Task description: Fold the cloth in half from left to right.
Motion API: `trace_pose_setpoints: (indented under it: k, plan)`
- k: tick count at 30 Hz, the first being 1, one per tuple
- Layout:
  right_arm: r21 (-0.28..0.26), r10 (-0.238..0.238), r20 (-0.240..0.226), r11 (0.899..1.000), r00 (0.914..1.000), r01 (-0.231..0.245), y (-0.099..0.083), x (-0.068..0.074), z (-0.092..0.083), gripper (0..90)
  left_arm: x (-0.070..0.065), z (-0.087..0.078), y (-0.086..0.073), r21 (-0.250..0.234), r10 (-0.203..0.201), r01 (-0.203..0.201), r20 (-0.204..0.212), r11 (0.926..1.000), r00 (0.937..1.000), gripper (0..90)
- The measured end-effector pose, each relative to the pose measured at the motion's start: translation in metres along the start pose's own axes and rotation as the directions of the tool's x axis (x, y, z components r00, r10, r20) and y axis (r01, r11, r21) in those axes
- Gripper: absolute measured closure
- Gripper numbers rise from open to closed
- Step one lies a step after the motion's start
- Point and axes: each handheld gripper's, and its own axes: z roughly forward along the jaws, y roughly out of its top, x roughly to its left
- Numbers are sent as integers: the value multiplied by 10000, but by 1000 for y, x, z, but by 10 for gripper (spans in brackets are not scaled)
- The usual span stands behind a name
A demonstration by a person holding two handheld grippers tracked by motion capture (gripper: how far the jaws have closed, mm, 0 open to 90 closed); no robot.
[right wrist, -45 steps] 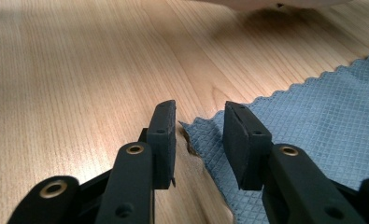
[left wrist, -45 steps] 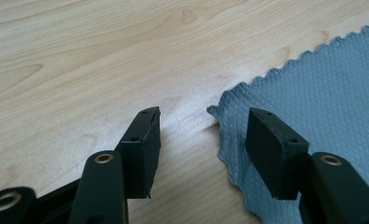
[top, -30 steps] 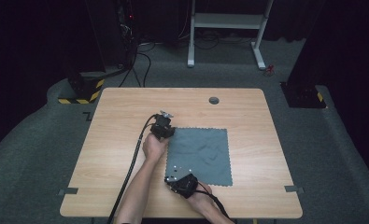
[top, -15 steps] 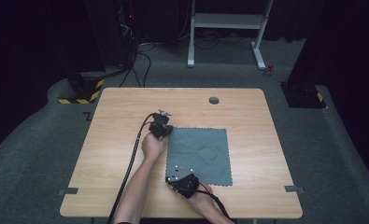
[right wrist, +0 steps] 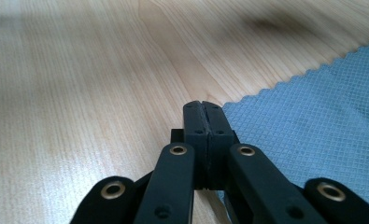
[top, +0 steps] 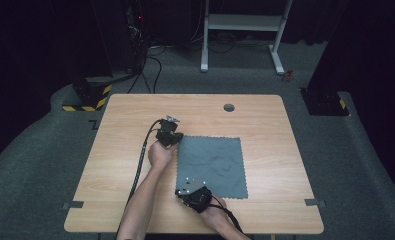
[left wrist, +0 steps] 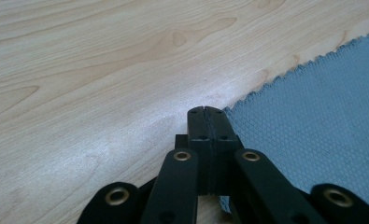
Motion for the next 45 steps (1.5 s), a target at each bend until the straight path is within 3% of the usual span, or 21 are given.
trace_pose_setpoints:
  k: [13, 19, 26, 36, 41, 45]
  plan:
    - [-327, 2, -590, 9995, 9983, -22, 18, 6, 3, 900, 16, -19, -5, 33, 36, -36, -17, 10000, 10000, 900]
    - [-702, 363, -1279, 9965, 9911, -456, 29, 7, 3, 900, 26, -35, -6, 14, 99, -98, -113, 10000, 9999, 900]
    - [-1081, 207, -1529, 9934, 9880, -376, 40, 11, -1, 900, 29, -52, -4, -208, 95, -99, -186, 9997, 9998, 900]
    - [-1040, 528, -1216, 9924, 9912, -656, 18, 2, -13, 900, 9, -26, -5, -159, 137, -135, 108, 9998, 9998, 900]
    - [-873, 664, -1022, 9933, 9925, -754, 6, -1, -21, 900, -5, -21, -2, -219, 526, -524, 72, 9984, 9986, 900]
    - [-774, 807, -794, 9932, 9936, -869, -4, -5, -29, 900, -8, -15, -1, -241, 501, -495, 223, 9985, 9985, 900]
